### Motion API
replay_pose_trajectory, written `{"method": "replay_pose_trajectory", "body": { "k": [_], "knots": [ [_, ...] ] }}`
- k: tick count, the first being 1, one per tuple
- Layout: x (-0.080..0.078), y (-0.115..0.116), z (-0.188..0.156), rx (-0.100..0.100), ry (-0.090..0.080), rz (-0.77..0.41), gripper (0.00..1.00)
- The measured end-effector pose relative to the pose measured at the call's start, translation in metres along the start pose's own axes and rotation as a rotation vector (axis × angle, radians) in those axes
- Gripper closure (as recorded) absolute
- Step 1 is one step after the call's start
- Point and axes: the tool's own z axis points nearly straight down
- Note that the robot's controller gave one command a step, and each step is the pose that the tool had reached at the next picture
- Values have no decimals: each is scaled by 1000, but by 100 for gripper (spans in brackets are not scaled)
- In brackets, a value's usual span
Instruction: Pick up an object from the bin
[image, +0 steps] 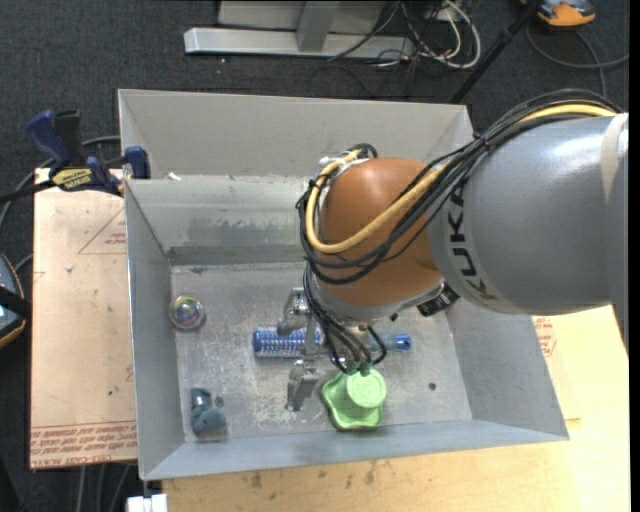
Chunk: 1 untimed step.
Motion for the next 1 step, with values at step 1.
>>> {"method": "replay_pose_trajectory", "body": {
  "k": [1],
  "knots": [
    [-66, -37, 119, -1, -11, 15, 0]
  ]
}}
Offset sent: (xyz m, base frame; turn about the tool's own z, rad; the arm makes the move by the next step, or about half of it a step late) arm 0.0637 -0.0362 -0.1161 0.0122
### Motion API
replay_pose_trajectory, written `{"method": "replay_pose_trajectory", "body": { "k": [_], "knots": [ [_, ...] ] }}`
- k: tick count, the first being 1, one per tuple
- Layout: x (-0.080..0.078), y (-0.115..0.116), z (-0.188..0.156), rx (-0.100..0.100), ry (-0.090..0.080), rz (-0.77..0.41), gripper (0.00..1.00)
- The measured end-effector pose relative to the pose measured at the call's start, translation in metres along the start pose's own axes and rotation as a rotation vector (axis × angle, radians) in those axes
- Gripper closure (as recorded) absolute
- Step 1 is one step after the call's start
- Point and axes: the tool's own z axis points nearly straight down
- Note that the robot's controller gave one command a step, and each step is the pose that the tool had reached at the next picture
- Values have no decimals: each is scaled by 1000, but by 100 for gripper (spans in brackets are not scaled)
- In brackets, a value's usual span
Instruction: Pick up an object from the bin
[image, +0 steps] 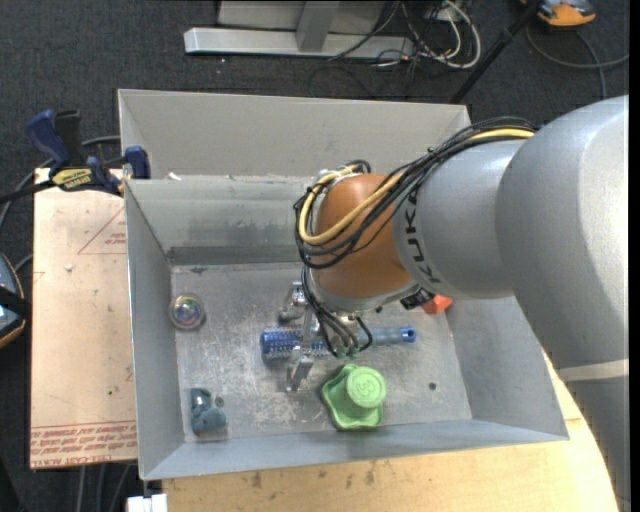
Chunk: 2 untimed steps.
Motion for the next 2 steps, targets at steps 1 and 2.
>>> {"method": "replay_pose_trajectory", "body": {
  "k": [1, 2],
  "knots": [
    [0, 1, -4, -1, -2, -1, 100],
    [7, -12, -152, 0, -4, -359, 100]
  ]
}}
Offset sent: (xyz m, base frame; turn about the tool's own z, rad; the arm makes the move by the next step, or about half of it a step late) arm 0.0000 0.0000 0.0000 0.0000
